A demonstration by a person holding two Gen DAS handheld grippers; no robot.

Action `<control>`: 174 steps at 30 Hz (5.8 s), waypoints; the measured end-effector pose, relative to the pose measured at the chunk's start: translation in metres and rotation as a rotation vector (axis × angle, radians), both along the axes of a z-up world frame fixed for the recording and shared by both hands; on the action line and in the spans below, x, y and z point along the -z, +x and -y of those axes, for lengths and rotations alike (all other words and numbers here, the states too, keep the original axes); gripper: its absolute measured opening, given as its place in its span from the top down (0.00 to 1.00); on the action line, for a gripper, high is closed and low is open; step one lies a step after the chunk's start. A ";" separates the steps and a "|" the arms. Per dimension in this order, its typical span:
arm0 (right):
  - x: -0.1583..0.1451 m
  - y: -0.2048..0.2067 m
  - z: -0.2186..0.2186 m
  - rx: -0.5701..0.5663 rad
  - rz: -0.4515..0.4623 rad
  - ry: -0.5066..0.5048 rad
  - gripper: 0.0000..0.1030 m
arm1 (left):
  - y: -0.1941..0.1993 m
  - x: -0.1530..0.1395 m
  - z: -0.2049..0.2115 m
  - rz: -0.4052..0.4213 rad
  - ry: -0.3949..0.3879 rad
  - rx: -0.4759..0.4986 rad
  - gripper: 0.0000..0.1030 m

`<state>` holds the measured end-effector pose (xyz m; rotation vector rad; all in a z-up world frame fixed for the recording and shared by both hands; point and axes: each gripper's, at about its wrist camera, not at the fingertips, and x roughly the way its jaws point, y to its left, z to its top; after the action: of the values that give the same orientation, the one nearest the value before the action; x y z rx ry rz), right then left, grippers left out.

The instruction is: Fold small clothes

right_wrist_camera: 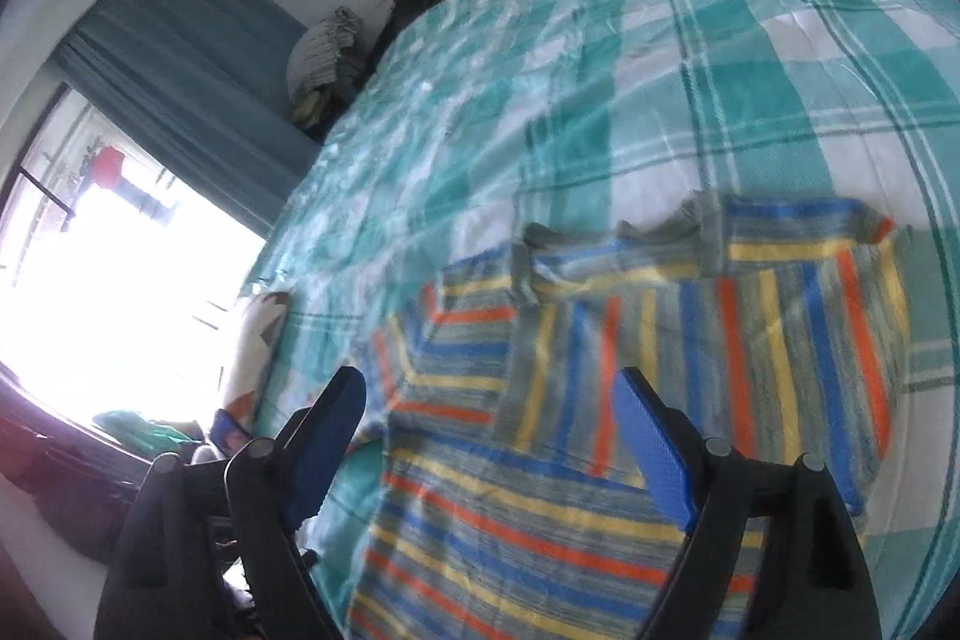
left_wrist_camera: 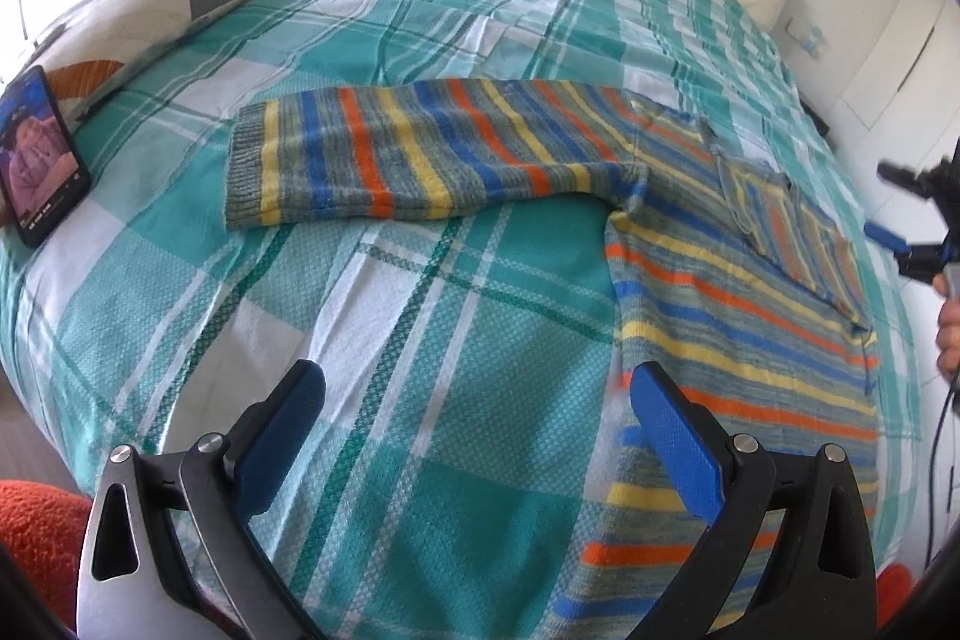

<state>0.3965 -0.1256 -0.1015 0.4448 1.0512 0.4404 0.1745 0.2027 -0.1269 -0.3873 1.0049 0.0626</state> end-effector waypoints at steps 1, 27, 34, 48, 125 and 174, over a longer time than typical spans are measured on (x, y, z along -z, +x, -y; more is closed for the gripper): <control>0.013 -0.001 0.016 0.017 -0.035 -0.045 0.18 | 0.001 0.001 0.000 -0.008 -0.009 0.000 0.01; 0.043 -0.269 0.162 0.649 0.157 -0.483 0.14 | -0.007 -0.002 0.034 0.008 0.087 0.124 0.01; 0.043 -0.273 0.156 0.633 0.204 -0.536 0.14 | -0.009 0.002 0.035 -0.004 0.102 0.111 0.01; 0.073 -0.280 0.173 0.663 0.083 -0.438 0.14 | -0.013 0.003 0.040 -0.007 0.126 0.101 0.01; 0.085 -0.274 0.160 0.608 0.073 -0.480 0.00 | 0.027 0.023 0.033 -0.057 0.178 0.096 0.12; 0.096 -0.279 0.145 0.564 0.092 -0.626 0.00 | 0.019 0.036 0.053 -0.075 0.211 0.170 0.04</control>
<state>0.1179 -0.2701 -0.1975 0.1404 0.8706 -0.3657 0.1932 0.1497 -0.1630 -0.1068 1.0903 0.0294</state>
